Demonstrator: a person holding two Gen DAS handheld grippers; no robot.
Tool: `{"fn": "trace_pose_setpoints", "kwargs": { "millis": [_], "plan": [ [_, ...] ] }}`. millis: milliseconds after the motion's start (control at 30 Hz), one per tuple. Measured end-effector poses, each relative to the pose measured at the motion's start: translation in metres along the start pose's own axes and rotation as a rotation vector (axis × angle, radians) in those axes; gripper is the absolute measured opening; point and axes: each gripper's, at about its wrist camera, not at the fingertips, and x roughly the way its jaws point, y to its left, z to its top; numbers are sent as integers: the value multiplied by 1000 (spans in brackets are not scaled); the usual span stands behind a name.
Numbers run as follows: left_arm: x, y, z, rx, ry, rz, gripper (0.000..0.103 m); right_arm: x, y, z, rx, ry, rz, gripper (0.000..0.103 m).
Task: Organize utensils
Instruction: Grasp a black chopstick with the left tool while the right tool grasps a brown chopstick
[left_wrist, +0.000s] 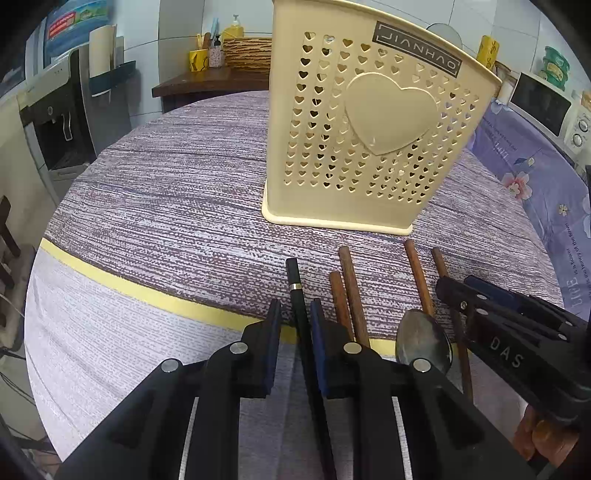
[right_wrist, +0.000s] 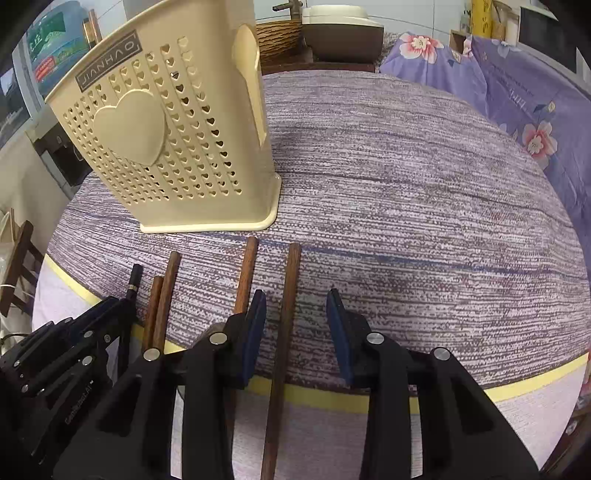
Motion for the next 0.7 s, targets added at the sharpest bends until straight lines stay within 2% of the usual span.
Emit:
{"fn": "trace_pose_setpoints", "kwargs": {
  "millis": [67, 167, 400, 700],
  "plan": [
    [1, 0, 2, 3, 0, 4, 15, 2, 2, 0, -6, -4, -11, 33],
    [5, -3, 6, 10, 4, 6, 10, 5, 2, 4, -15, -17, -26, 23],
    [11, -8, 14, 15, 3, 10, 9, 9, 2, 9, -14, -28, -33, 10],
    [11, -5, 17, 0, -3, -3, 8, 9, -11, 16, 21, -36, 29, 9]
  ]
}}
